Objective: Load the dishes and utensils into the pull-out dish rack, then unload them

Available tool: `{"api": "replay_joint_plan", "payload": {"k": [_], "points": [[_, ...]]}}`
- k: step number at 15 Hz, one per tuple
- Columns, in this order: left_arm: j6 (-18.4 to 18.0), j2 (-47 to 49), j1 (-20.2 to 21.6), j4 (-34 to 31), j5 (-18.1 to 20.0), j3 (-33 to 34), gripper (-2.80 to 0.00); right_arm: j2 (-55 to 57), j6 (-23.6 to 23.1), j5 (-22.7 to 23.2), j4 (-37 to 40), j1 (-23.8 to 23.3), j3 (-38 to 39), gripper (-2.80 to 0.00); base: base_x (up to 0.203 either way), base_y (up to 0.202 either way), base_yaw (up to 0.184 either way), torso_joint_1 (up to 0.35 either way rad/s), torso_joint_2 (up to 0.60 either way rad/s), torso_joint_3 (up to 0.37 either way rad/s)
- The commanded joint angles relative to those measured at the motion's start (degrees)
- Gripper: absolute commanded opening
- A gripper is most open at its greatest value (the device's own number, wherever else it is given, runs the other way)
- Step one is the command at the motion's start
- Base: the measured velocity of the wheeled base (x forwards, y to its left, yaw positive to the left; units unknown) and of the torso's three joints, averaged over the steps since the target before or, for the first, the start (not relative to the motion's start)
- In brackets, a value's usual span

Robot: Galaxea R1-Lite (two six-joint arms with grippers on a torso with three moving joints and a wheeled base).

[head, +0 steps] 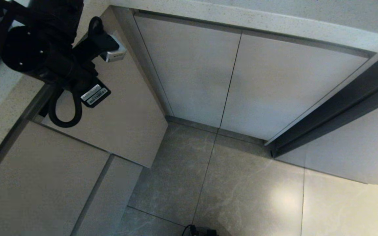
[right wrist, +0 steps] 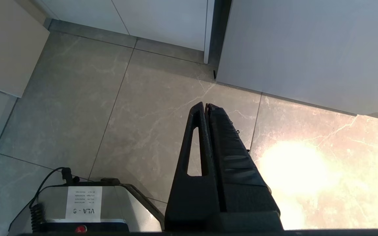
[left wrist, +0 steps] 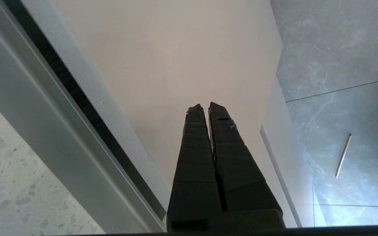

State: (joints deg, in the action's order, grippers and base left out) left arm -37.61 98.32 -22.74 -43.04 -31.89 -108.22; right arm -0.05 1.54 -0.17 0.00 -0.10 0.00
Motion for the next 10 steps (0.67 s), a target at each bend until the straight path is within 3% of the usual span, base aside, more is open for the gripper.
{"api": "replay_joint_plan", "payload": {"k": [1, 3, 6, 10], "points": [[0.2, -0.6, -0.5, -0.1, -0.1, -0.3, -2.80, 0.0, 0.0, 0.0, 0.0, 0.0, 0.0, -2.80, 0.000, 0.000, 0.000, 0.000, 0.00, 0.000], [0.7, -2.9, -1.9, 0.5, 0.7, -0.5, -2.80, 0.0, 0.0, 0.0, 0.0, 0.0, 0.0, -2.80, 0.000, 0.000, 0.000, 0.000, 0.00, 0.000], [2.9, -8.3, -3.4, 1.9, 4.9, -0.5, -2.80, 0.0, 0.0, 0.0, 0.0, 0.0, 0.0, -2.80, 0.000, 0.000, 0.000, 0.000, 0.00, 0.000], [11.4, -16.5, -4.2, 4.5, 8.6, -0.4, -2.80, 0.0, 0.0, 0.0, 0.0, 0.0, 0.0, -2.80, 0.000, 0.000, 0.000, 0.000, 0.00, 0.000]]}}
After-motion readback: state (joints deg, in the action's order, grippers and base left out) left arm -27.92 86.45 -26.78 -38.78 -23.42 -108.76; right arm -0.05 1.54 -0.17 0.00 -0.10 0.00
